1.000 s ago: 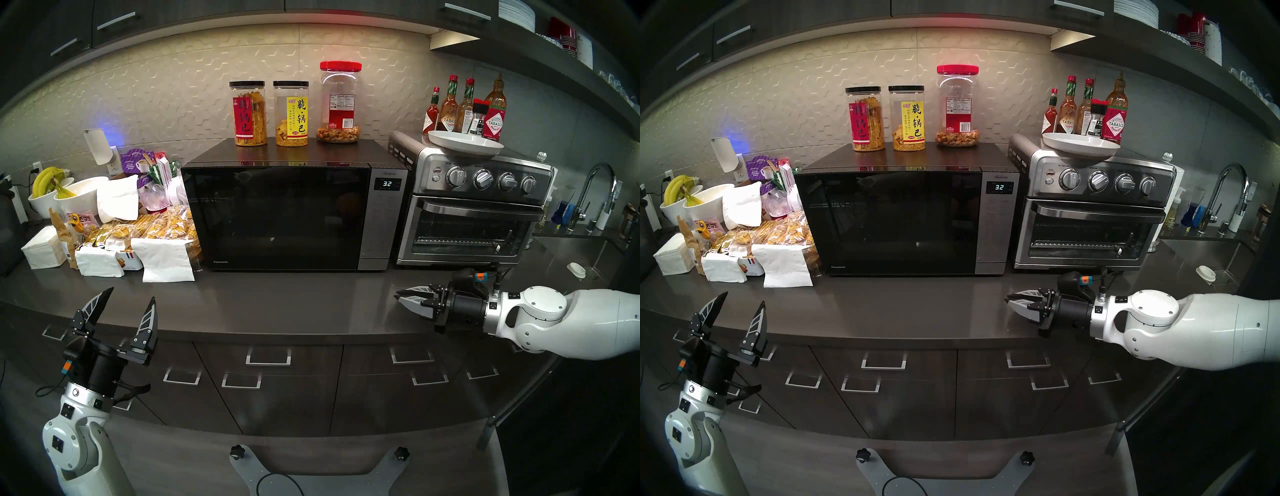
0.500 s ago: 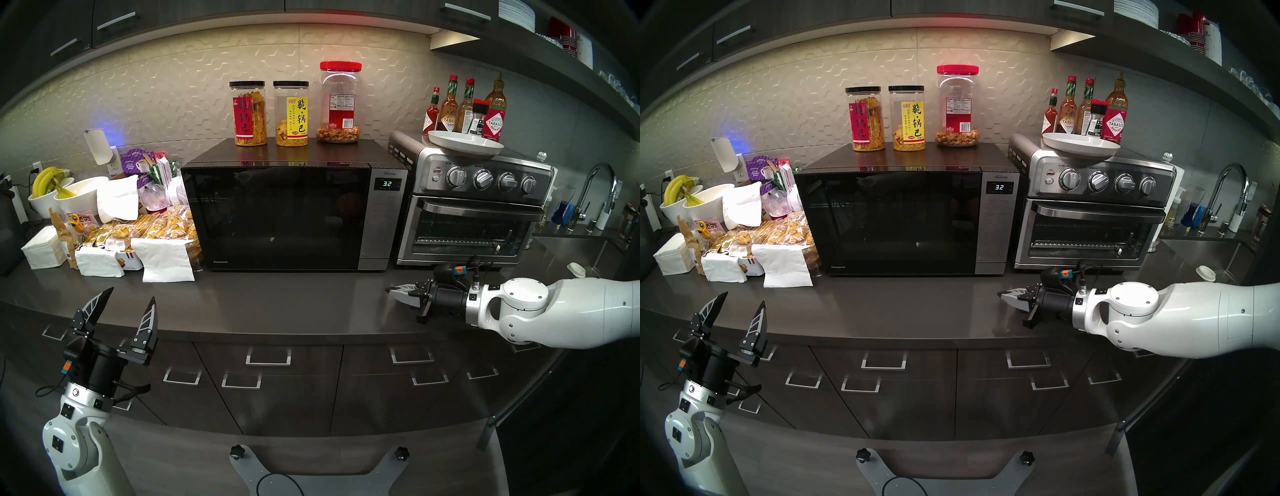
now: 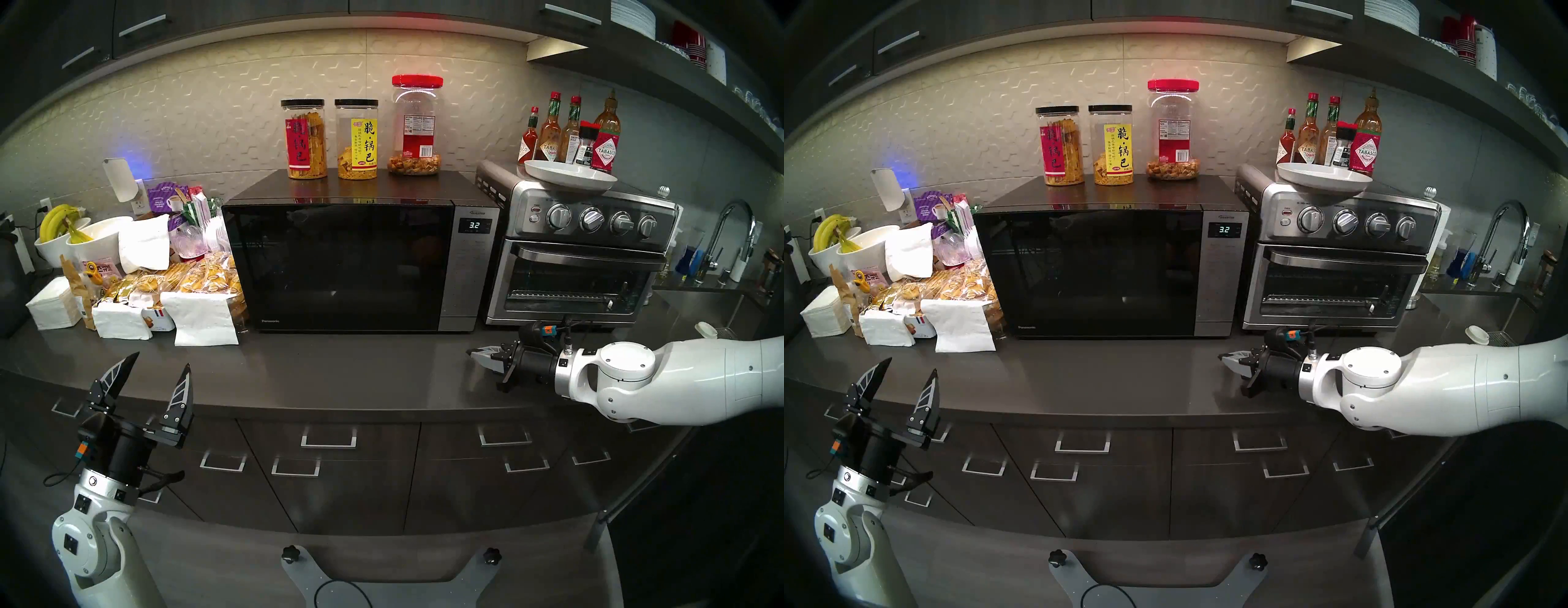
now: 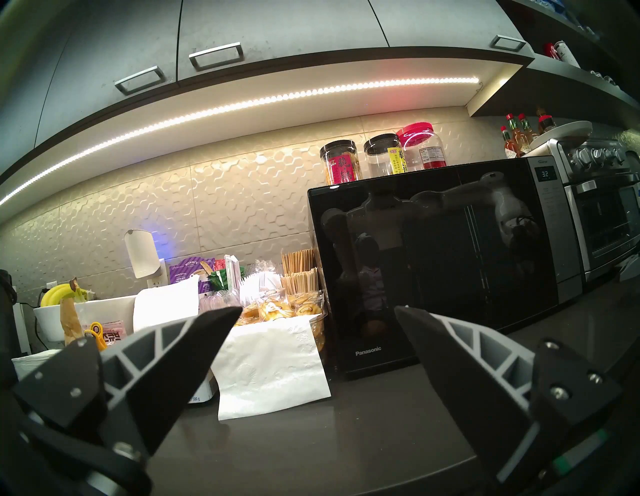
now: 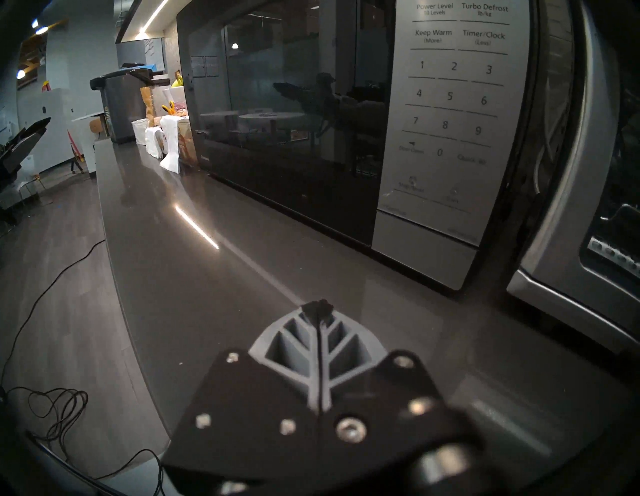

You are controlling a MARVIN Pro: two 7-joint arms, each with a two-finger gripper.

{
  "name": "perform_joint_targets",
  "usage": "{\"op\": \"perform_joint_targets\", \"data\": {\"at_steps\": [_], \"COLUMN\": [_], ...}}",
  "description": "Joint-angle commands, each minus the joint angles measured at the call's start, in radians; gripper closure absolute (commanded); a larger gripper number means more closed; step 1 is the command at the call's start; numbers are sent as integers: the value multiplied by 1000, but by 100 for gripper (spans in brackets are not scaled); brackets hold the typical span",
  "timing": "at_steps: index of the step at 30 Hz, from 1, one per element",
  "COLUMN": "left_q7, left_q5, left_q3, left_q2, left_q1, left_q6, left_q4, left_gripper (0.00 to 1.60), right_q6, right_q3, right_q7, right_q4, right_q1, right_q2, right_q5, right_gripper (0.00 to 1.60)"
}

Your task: Open the microwave, put the plate inside, and close the door

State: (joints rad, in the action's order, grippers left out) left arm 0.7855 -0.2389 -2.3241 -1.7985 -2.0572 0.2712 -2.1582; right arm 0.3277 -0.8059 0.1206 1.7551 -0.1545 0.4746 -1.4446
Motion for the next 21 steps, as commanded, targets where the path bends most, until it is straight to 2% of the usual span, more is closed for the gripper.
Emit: {"op": "perform_joint_targets", "data": {"at_steps": [1, 21], "left_q7": [0, 0], "left_q5": [-2, -2], "left_q3": [0, 0], "left_q2": [-1, -1], "left_q1": [0, 0], "left_q6": [1, 1], "left_q4": [-16, -16], "left_gripper": [0, 0], "right_q6": [20, 28], "right_q3": [28, 74], "right_q7": [-35, -80], "right_q4": [-13, -107], "right_q1": [5, 59], "right_q2": [36, 132], "right_q5": [-20, -78], "right_gripper": [160, 160]}}
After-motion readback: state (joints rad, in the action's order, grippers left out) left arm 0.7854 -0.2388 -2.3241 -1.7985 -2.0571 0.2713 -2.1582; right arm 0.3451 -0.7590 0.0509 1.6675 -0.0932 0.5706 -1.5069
